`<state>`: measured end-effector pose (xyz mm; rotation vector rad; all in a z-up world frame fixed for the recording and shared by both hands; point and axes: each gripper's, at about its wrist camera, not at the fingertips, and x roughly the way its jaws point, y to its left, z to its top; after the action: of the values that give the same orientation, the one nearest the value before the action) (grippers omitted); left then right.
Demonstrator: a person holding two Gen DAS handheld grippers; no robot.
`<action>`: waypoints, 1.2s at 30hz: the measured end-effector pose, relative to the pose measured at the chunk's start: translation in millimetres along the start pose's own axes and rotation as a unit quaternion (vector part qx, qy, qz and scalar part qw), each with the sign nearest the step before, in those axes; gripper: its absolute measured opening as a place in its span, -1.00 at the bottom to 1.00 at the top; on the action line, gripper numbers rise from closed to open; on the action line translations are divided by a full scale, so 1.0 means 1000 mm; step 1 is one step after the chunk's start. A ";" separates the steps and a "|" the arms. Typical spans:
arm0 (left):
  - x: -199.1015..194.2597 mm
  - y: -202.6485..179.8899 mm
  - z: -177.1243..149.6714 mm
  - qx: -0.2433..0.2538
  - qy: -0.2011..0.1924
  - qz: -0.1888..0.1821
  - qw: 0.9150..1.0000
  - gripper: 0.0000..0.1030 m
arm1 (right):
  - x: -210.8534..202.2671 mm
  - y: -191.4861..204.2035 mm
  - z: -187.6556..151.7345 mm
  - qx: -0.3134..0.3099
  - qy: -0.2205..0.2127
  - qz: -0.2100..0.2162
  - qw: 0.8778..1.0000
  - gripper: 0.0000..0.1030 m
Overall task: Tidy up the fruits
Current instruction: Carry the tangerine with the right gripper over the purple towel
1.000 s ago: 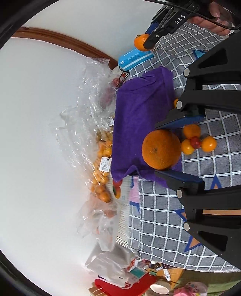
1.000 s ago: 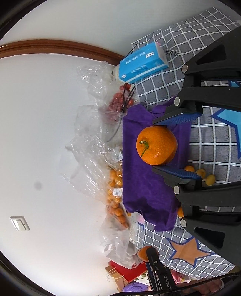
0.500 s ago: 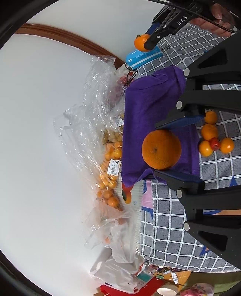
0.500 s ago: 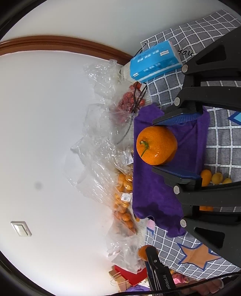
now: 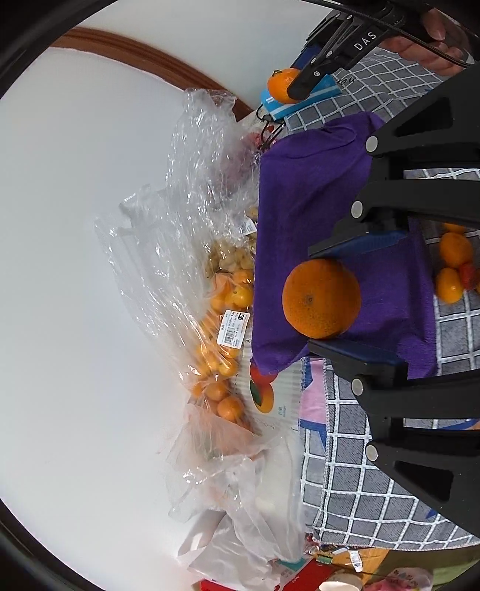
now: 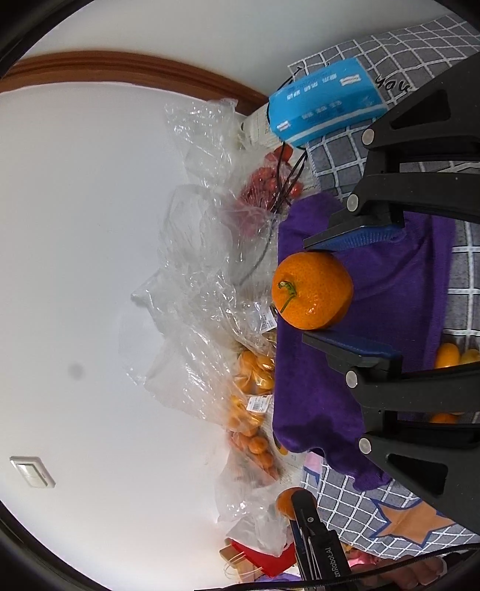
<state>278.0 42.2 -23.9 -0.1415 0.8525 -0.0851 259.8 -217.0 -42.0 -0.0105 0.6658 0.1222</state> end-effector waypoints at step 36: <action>0.136 0.000 0.001 0.016 0.098 0.007 0.995 -0.21 | 0.135 -0.016 -0.030 0.005 0.105 -0.007 0.994 -0.18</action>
<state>367.5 24.6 -124.6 -0.0974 1.0470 -0.1011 348.3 -219.4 -149.4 -0.0183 0.8770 0.1050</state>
